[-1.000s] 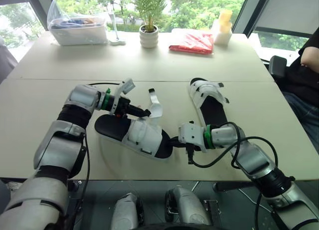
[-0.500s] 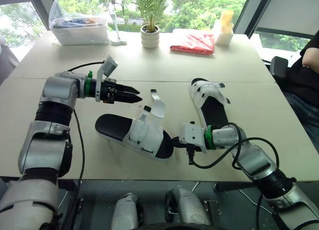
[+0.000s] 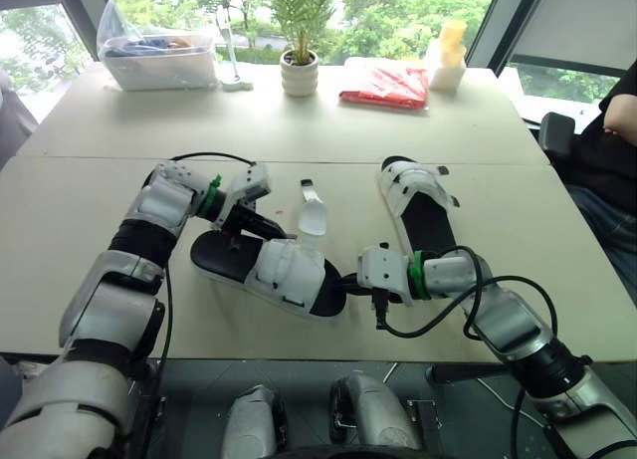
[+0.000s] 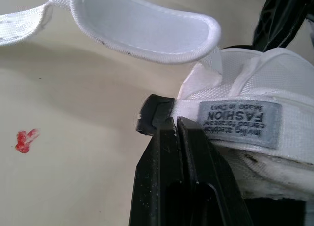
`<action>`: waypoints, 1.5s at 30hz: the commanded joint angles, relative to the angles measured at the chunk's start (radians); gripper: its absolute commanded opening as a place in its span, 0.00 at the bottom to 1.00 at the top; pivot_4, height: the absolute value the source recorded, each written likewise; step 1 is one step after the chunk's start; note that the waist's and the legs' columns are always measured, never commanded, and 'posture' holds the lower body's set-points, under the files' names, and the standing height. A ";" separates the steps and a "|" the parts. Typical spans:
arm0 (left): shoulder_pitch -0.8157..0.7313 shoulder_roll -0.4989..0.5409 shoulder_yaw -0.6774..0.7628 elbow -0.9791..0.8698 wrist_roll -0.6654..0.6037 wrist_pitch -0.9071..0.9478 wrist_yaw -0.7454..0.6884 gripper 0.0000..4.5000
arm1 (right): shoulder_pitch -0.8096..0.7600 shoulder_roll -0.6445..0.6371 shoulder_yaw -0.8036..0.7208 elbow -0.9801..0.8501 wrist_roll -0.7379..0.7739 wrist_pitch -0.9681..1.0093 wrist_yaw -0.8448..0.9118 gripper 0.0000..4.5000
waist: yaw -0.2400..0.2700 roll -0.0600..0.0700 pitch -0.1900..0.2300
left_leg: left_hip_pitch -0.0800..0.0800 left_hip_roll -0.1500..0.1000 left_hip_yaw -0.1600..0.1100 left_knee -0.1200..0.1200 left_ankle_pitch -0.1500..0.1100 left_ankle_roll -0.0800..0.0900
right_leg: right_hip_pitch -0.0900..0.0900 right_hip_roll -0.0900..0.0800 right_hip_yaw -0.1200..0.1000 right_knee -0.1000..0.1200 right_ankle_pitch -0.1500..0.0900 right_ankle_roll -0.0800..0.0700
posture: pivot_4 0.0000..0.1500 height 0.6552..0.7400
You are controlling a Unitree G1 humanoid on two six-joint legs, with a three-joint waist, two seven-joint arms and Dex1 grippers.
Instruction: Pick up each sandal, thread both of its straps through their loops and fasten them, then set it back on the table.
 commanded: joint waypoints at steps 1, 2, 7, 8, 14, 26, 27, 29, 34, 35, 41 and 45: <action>-0.023 -0.028 -0.018 0.088 0.059 -0.030 0.056 0.01 | 0.038 -0.011 0.045 0.040 -0.032 0.044 0.010 0.00 | -0.001 0.000 0.000 | 0.000 0.000 0.000 0.000 0.000 0.000 | 0.000 0.000 0.000 0.000 0.000 0.000 | 1.00 0.81; -0.031 -0.034 -0.012 0.111 0.067 -0.041 0.069 0.01 | 0.037 -0.010 0.045 0.040 -0.032 0.044 0.009 0.00 | -0.002 0.000 0.000 | 0.000 0.000 0.000 0.000 0.000 0.000 | 0.000 0.000 0.000 0.000 0.000 0.000 | 1.00 0.81; -0.152 -0.069 0.115 0.263 -0.003 0.062 0.132 0.01 | 0.043 -0.009 0.045 0.040 -0.033 0.042 0.004 0.00 | -0.003 -0.001 0.000 | -0.001 0.000 0.000 0.000 0.000 0.000 | 0.000 0.000 -0.001 0.000 0.000 0.000 | 1.00 0.81; -0.199 -0.072 0.154 0.310 -0.032 0.145 0.138 0.06 | 0.044 -0.009 0.045 0.040 -0.034 0.040 0.003 0.00 | -0.004 -0.001 0.001 | -0.001 0.000 0.000 0.000 0.000 0.000 | 0.000 0.000 -0.001 0.000 0.000 0.000 | 1.00 0.81; -0.329 -0.096 0.234 0.449 -0.055 0.421 0.154 0.63 | 0.044 -0.011 0.049 0.043 -0.045 0.014 0.002 0.00 | -0.006 -0.001 0.001 | 0.000 0.000 -0.001 0.000 0.000 0.000 | 0.000 0.000 -0.001 0.000 0.000 0.000 | 1.00 0.81; -0.369 -0.217 0.395 0.515 -0.105 0.594 0.409 0.97 | 0.041 -0.020 0.050 0.051 -0.077 -0.115 0.023 0.00 | -0.007 -0.002 0.001 | -0.001 0.000 -0.001 0.000 0.000 0.000 | 0.000 0.000 -0.001 0.000 0.000 0.001 | 1.00 0.81; -0.375 -0.227 0.421 0.520 -0.119 0.601 0.442 0.97 | 0.041 -0.019 0.048 0.049 -0.074 -0.114 0.026 0.00 | -0.007 -0.002 0.001 | -0.001 0.000 -0.001 0.000 0.000 0.000 | 0.000 0.000 -0.001 0.000 0.000 0.001 | 1.00 0.81; -0.380 -0.244 0.455 0.525 -0.132 0.604 0.491 0.97 | 0.041 -0.018 0.048 0.049 -0.074 -0.113 0.027 0.00 | -0.006 -0.002 0.001 | -0.001 0.000 -0.001 0.000 0.000 0.000 | 0.000 0.000 -0.001 0.000 0.000 0.001 | 1.00 0.81; -0.374 -0.266 0.524 0.538 -0.154 0.580 0.625 0.97 | 0.040 -0.015 0.051 0.045 -0.076 -0.106 0.026 0.00 | -0.006 -0.002 0.001 | -0.001 0.000 0.000 0.000 0.000 0.000 | 0.000 0.000 -0.001 0.000 0.000 0.001 | 1.00 0.81; -0.373 -0.272 0.555 0.543 -0.171 0.571 0.667 0.97 | 0.040 -0.014 0.050 0.043 -0.075 -0.103 0.024 0.00 | -0.006 -0.002 0.001 | -0.001 0.000 -0.001 0.000 0.000 0.000 | 0.000 0.000 -0.001 0.000 0.000 0.001 | 1.00 0.81; -0.377 -0.303 0.691 0.554 -0.250 0.540 0.823 0.58 | 0.046 -0.015 0.046 0.037 -0.076 -0.095 0.019 0.00 | -0.005 -0.002 0.001 | 0.000 0.000 -0.001 0.000 0.000 0.000 | 0.000 -0.001 -0.001 0.000 0.000 0.001 | 1.00 0.81; -0.379 -0.311 0.683 0.548 -0.241 0.553 0.789 0.12 | 0.048 -0.018 0.043 0.035 -0.076 -0.090 0.019 0.00 | -0.005 -0.002 0.001 | 0.000 0.000 0.000 0.000 0.000 0.000 | 0.000 0.000 -0.001 0.001 0.000 0.001 | 1.00 0.81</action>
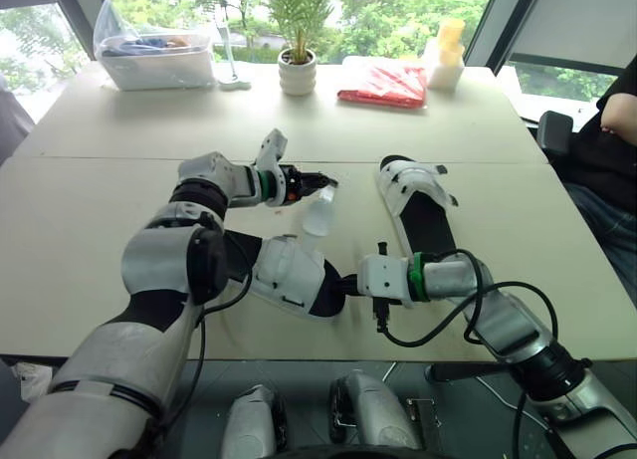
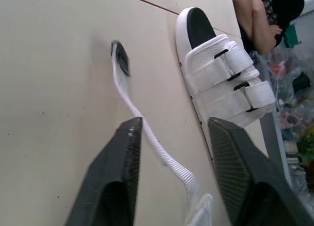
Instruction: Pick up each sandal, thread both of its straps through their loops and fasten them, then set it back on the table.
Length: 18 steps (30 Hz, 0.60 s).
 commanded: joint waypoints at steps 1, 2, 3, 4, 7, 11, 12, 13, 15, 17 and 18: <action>-0.035 0.000 0.008 -0.016 -0.012 0.003 -0.028 0.02 | 0.032 -0.015 0.040 0.024 -0.025 0.032 0.028 0.00 | 0.000 0.000 0.000 | 0.000 0.000 0.000 0.000 0.000 0.000 | 0.000 0.000 0.000 0.000 0.000 0.000 | 1.00 0.81; -0.034 0.001 0.003 -0.018 -0.008 0.001 -0.037 0.01 | 0.033 -0.016 0.040 0.023 -0.026 0.034 0.028 0.00 | 0.000 0.000 0.000 | 0.000 0.000 0.000 0.000 0.000 0.000 | 0.000 0.000 0.000 0.000 0.000 0.000 | 1.00 0.81; -0.034 0.002 -0.001 -0.019 -0.005 -0.001 -0.043 0.01 | 0.033 -0.016 0.041 0.021 -0.026 0.036 0.028 0.00 | 0.000 0.000 0.000 | 0.000 0.000 0.000 0.000 0.000 0.000 | 0.000 0.000 0.000 0.000 0.000 0.000 | 1.00 0.81; -0.032 0.002 -0.005 -0.021 -0.002 -0.007 -0.052 0.01 | 0.033 -0.016 0.041 0.020 -0.026 0.037 0.028 0.00 | 0.000 0.000 0.000 | 0.000 0.000 0.000 0.000 0.000 0.000 | 0.000 0.000 0.000 0.000 0.000 0.000 | 1.00 0.81; -0.032 0.010 -0.013 -0.026 0.001 -0.008 -0.091 0.01 | 0.033 -0.015 0.040 0.020 -0.026 0.039 0.027 0.00 | 0.000 0.000 0.000 | 0.000 0.000 0.000 0.000 0.000 0.000 | 0.000 0.000 0.000 0.000 0.000 0.000 | 1.00 0.81; -0.032 0.033 -0.055 -0.037 0.038 -0.023 -0.167 0.01 | 0.030 -0.016 0.041 0.021 -0.029 0.039 0.028 0.00 | 0.000 0.000 0.000 | 0.000 0.000 0.000 0.000 0.000 0.000 | 0.000 0.000 0.000 0.000 0.000 0.000 | 1.00 0.81; -0.025 0.036 -0.080 -0.040 0.061 -0.040 -0.171 0.01 | 0.031 -0.016 0.041 0.021 -0.030 0.037 0.027 0.00 | 0.000 0.000 0.000 | 0.000 0.000 0.000 0.000 0.000 0.000 | 0.000 0.000 0.000 0.000 0.000 0.000 | 1.00 0.81; -0.019 0.040 -0.099 -0.039 0.078 -0.048 -0.167 0.01 | 0.031 -0.016 0.042 0.022 -0.031 0.035 0.027 0.00 | 0.000 0.000 0.000 | 0.000 0.000 0.000 0.000 0.000 0.000 | 0.000 0.000 0.000 0.000 0.000 0.000 | 1.00 0.81; -0.006 0.045 -0.137 -0.033 0.112 -0.064 -0.166 0.06 | 0.030 -0.014 0.043 0.025 -0.033 0.033 0.027 0.00 | 0.000 0.000 0.000 | 0.000 -0.001 0.000 0.000 0.000 0.000 | 0.000 0.000 0.000 0.000 0.000 0.000 | 1.00 0.81; 0.002 0.049 -0.173 -0.024 0.141 -0.057 -0.180 0.17 | 0.030 -0.011 0.045 0.027 -0.035 0.032 0.026 0.00 | 0.000 0.000 0.000 | 0.000 -0.001 0.000 0.000 0.000 0.000 | 0.000 0.000 0.000 0.000 0.000 0.000 | 1.00 0.81; 0.002 0.049 -0.179 -0.022 0.145 -0.051 -0.184 0.28 | 0.030 -0.010 0.046 0.027 -0.036 0.032 0.026 0.00 | 0.000 0.000 0.000 | 0.000 -0.001 0.000 0.000 0.000 0.000 | 0.000 0.000 0.000 0.000 0.000 0.000 | 1.00 0.81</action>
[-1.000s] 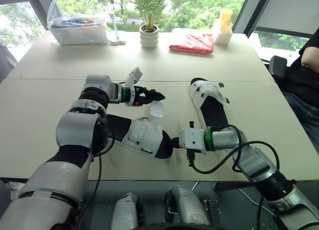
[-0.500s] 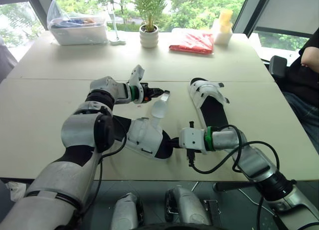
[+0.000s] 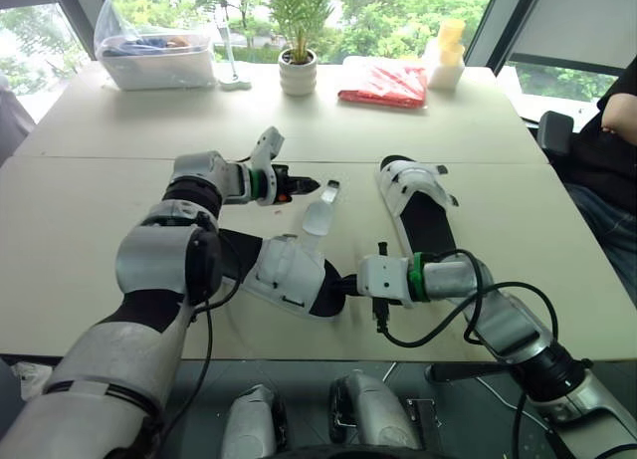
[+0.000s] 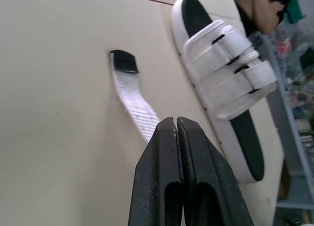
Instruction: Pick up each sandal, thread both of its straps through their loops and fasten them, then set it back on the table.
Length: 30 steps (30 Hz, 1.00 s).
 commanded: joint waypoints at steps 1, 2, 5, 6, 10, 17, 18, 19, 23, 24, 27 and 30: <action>-0.006 0.005 -0.025 -0.012 0.023 0.002 -0.019 0.39 | 0.031 -0.010 0.047 0.033 -0.029 0.023 0.026 0.00 | 0.000 0.000 0.000 | 0.000 0.000 0.000 0.000 0.000 0.000 | 0.000 0.000 0.000 0.000 0.000 0.000 | 1.00 0.81; -0.011 0.001 -0.013 -0.010 0.015 0.010 -0.006 0.49 | 0.031 -0.009 0.048 0.034 -0.029 0.023 0.026 0.00 | 0.000 0.000 0.000 | 0.000 0.000 0.000 0.000 0.000 0.000 | 0.000 0.000 0.000 0.000 0.000 0.000 | 1.00 0.81; -0.023 -0.016 0.014 -0.003 -0.003 0.037 0.030 0.80 | 0.031 -0.008 0.049 0.033 -0.030 0.024 0.025 0.00 | 0.000 0.000 0.000 | 0.000 0.000 0.000 0.000 0.000 0.000 | 0.000 0.000 0.000 0.000 0.000 0.000 | 1.00 0.81; -0.023 -0.021 0.021 -0.002 -0.007 0.042 0.037 0.92 | 0.032 -0.008 0.049 0.033 -0.030 0.025 0.025 0.00 | 0.000 0.000 0.000 | 0.000 0.000 0.000 0.000 0.000 0.000 | 0.000 0.000 0.000 0.000 0.000 0.000 | 1.00 0.81; -0.020 -0.036 0.035 0.001 -0.013 0.058 0.067 0.99 | 0.033 -0.009 0.047 0.032 -0.031 0.026 0.024 0.00 | 0.000 0.000 0.000 | 0.001 0.000 0.000 0.000 0.000 0.000 | 0.000 0.000 0.000 0.000 0.000 0.000 | 1.00 0.81; -0.020 -0.076 0.065 0.002 -0.032 0.065 0.108 0.99 | 0.056 -0.018 0.040 0.032 -0.040 0.018 0.014 0.00 | 0.002 0.000 0.000 | 0.001 0.000 0.000 0.000 0.000 0.000 | 0.001 0.000 0.000 0.000 0.000 0.000 | 1.00 0.81; -0.020 -0.082 0.063 0.002 -0.033 0.063 0.102 0.99 | 0.058 -0.018 0.040 0.031 -0.041 0.017 0.013 0.00 | 0.002 0.000 0.000 | 0.001 0.000 0.000 0.000 0.000 0.000 | 0.001 0.000 0.000 0.000 0.000 0.000 | 1.00 0.81; -0.020 -0.086 0.066 0.002 -0.037 0.062 0.100 0.99 | 0.057 -0.017 0.041 0.033 -0.042 0.016 0.013 0.00 | 0.002 0.000 0.000 | 0.001 0.000 0.000 0.000 0.000 0.000 | 0.001 0.000 0.000 0.000 0.000 0.000 | 1.00 0.81; -0.023 -0.102 0.079 0.001 -0.047 0.058 0.103 0.82 | 0.054 -0.015 0.042 0.036 -0.045 0.016 0.012 0.00 | 0.002 0.000 0.000 | 0.001 0.000 0.000 0.000 0.000 0.000 | 0.001 0.000 0.000 0.000 0.000 0.000 | 1.00 0.81; -0.024 -0.103 0.081 0.000 -0.048 0.060 0.095 0.75 | 0.053 -0.015 0.043 0.035 -0.046 0.016 0.012 0.00 | 0.002 0.000 0.000 | 0.001 0.000 0.000 0.000 0.000 0.000 | 0.001 0.000 0.000 0.000 0.000 0.000 | 1.00 0.81; -0.027 -0.101 0.090 -0.003 -0.053 0.060 0.083 0.40 | 0.054 -0.019 0.044 0.032 -0.047 0.016 0.014 0.00 | 0.001 0.000 0.000 | 0.001 0.000 0.000 0.000 0.000 0.000 | 0.001 0.000 0.000 0.000 0.000 0.000 | 1.00 0.81; -0.028 -0.089 0.094 -0.007 -0.060 0.049 0.069 0.07 | 0.050 -0.022 0.046 0.033 -0.047 0.016 0.017 0.00 | 0.001 0.000 0.000 | 0.001 0.000 0.000 0.000 0.000 0.000 | 0.001 0.000 0.000 0.000 0.000 0.000 | 1.00 0.81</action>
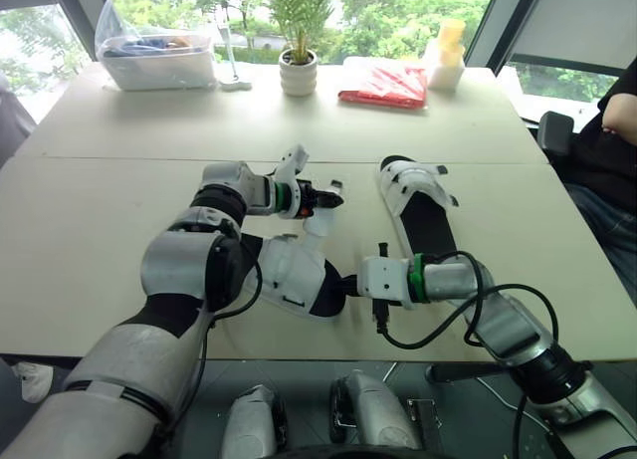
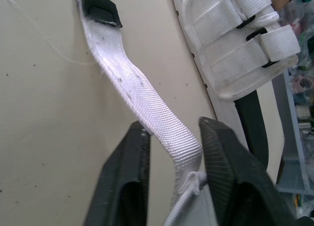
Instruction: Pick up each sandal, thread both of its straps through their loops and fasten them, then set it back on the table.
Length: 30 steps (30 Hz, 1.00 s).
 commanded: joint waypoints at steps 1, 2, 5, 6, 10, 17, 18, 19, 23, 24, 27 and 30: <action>-0.032 0.025 0.019 -0.017 -0.022 -0.015 -0.039 0.01 | 0.035 -0.023 0.048 0.036 -0.038 0.024 0.029 0.00 | 0.000 0.000 0.000 | 0.000 0.000 0.000 0.000 0.000 0.000 | 0.000 0.000 0.000 0.000 0.000 0.000 | 1.00 0.81; -0.033 0.031 0.021 -0.020 -0.025 -0.021 -0.050 0.01 | 0.033 -0.023 0.048 0.038 -0.038 0.023 0.030 0.00 | 0.000 0.000 0.000 | 0.000 0.000 0.000 0.000 0.000 0.000 | 0.000 0.000 0.000 0.000 0.000 0.000 | 1.00 0.81; -0.034 0.069 -0.030 -0.060 -0.007 -0.072 -0.221 0.01 | 0.029 -0.021 0.051 0.042 -0.037 0.021 0.033 0.00 | -0.001 0.000 0.000 | 0.000 0.000 0.000 0.000 0.000 0.000 | 0.000 0.000 0.000 0.000 0.000 0.000 | 1.00 0.81; -0.033 0.079 -0.061 -0.079 0.007 -0.098 -0.300 0.01 | 0.028 -0.020 0.052 0.043 -0.037 0.021 0.033 0.00 | -0.001 0.000 0.000 | 0.000 0.000 0.000 0.000 0.000 0.000 | 0.000 0.000 0.000 0.000 0.000 0.000 | 1.00 0.81; 0.064 0.114 -0.265 -0.275 0.076 -0.333 -0.673 0.01 | 0.025 -0.019 0.055 0.053 -0.038 0.012 0.035 0.00 | -0.002 0.000 0.000 | 0.000 0.000 0.001 0.000 0.000 -0.001 | 0.000 0.001 0.000 0.000 0.000 0.000 | 1.00 0.81; 0.293 0.161 -0.349 -0.631 0.085 -0.685 -0.731 0.01 | 0.019 -0.022 0.057 0.069 -0.039 0.000 0.038 0.00 | -0.003 0.001 0.000 | 0.000 0.000 0.000 0.000 0.000 -0.001 | 0.000 0.000 0.000 0.001 0.000 0.000 | 1.00 0.81; 0.311 0.165 -0.353 -0.656 0.084 -0.718 -0.728 0.01 | 0.019 -0.022 0.057 0.070 -0.039 -0.001 0.038 0.00 | -0.003 0.001 0.000 | 0.000 0.000 0.000 0.000 0.000 -0.001 | 0.000 0.000 0.001 0.001 0.000 0.000 | 1.00 0.81; 0.339 0.173 -0.359 -0.693 0.086 -0.792 -0.726 0.01 | 0.019 -0.023 0.058 0.072 -0.040 -0.003 0.038 0.00 | -0.002 0.001 0.000 | 0.000 0.000 0.000 0.000 0.000 -0.001 | 0.000 0.000 0.001 0.001 0.000 0.000 | 1.00 0.81; 0.397 0.190 -0.357 -0.784 0.097 -0.981 -0.661 0.01 | 0.020 -0.025 0.056 0.079 -0.043 -0.010 0.038 0.00 | -0.002 0.001 0.000 | 0.000 0.000 -0.001 0.000 0.000 -0.001 | 0.000 -0.001 0.000 0.001 0.000 0.000 | 1.00 0.81; 0.414 0.195 -0.350 -0.806 0.102 -1.095 -0.639 0.01 | 0.020 -0.025 0.056 0.080 -0.044 -0.011 0.038 0.00 | -0.002 0.001 0.000 | 0.000 0.000 -0.001 0.000 0.000 0.000 | 0.000 -0.001 0.000 0.001 0.000 0.000 | 1.00 0.81; 0.450 0.210 -0.353 -0.817 0.115 -1.389 -0.608 0.01 | 0.017 -0.024 0.057 0.085 -0.045 -0.013 0.038 0.00 | -0.002 0.001 0.000 | 0.000 0.000 -0.001 0.000 0.000 0.000 | 0.000 -0.001 0.000 0.001 0.000 0.000 | 1.00 0.81; 0.481 0.222 -0.372 -0.795 0.111 -1.705 -0.607 0.01 | 0.011 -0.022 0.059 0.090 -0.047 -0.014 0.039 0.00 | -0.002 0.001 0.000 | 0.000 0.000 -0.001 0.000 0.000 0.000 | 0.000 -0.001 0.000 0.000 0.000 0.000 | 1.00 0.81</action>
